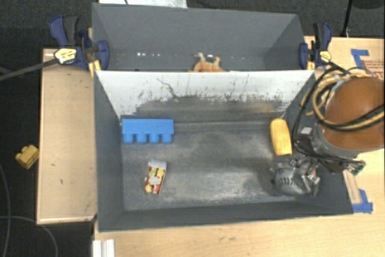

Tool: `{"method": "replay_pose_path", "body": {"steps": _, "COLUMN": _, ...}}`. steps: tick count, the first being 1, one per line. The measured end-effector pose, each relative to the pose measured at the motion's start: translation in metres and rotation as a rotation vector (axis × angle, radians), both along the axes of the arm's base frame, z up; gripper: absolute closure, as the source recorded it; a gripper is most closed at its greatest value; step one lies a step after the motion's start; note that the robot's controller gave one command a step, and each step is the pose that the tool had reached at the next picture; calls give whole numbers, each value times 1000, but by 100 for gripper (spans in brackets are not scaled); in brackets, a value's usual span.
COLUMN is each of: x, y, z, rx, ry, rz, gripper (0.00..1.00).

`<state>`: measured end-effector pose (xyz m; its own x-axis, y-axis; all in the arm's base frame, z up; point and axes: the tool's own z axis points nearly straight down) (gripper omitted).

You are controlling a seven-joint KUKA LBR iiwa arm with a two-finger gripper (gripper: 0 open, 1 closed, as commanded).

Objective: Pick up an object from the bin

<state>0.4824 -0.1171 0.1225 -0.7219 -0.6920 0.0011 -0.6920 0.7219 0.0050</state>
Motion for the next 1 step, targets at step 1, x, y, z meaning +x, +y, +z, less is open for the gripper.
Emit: {"method": "replay_pose_path", "body": {"steps": 1, "x": 6, "y": 7, "z": 25, "rx": -3, "ry": -11, "rz": 11, "gripper": 100}}
